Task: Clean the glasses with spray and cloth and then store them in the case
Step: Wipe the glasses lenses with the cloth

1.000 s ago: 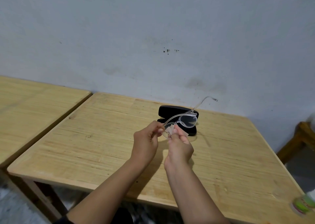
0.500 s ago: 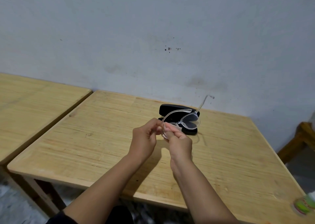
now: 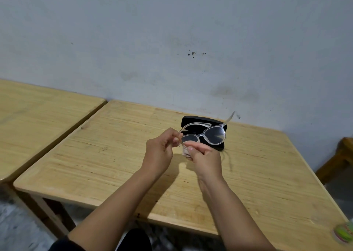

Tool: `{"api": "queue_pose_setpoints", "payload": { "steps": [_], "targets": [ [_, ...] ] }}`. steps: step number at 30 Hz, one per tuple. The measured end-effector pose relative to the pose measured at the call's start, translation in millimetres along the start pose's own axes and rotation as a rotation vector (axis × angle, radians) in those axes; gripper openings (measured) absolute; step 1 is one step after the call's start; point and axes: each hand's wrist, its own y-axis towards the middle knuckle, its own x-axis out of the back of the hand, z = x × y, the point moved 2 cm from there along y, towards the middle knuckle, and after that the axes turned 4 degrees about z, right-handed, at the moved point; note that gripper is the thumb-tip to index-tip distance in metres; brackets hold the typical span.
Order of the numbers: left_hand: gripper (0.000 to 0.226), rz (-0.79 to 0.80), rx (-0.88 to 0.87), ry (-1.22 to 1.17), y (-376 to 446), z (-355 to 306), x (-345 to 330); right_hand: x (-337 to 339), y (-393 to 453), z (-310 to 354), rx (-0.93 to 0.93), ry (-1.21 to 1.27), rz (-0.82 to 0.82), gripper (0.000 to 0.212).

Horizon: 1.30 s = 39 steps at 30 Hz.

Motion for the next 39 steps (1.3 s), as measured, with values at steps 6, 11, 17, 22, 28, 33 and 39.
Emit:
{"api": "queue_pose_setpoints", "payload": {
  "steps": [6,11,17,22,28,33,39],
  "targets": [
    [0.042,-0.001,-0.017,-0.040,-5,-1,-10,-6,-9,-6,0.063,0.244,-0.365,0.025],
    [0.042,0.052,-0.054,-0.051,-13,-5,-19,-15,-7,-9,0.060,0.339,-0.486,0.025],
    [0.033,0.097,-0.080,-0.090,-13,-17,-21,-10,-5,-1,0.094,0.282,-0.346,0.032],
    [0.036,0.059,-0.066,-0.059,-3,-15,-14,-5,-2,4,0.095,0.128,-0.176,0.027],
    [0.045,0.037,-0.029,-0.041,6,-15,-6,-1,-2,9,0.071,0.043,0.020,0.026],
    [0.039,0.015,-0.043,0.021,9,-12,5,-2,0,17,0.088,-0.016,0.129,0.030],
    [0.040,-0.003,-0.034,0.007,6,-9,8,2,-4,12,0.113,-0.049,-0.042,0.033]
  ]
}}
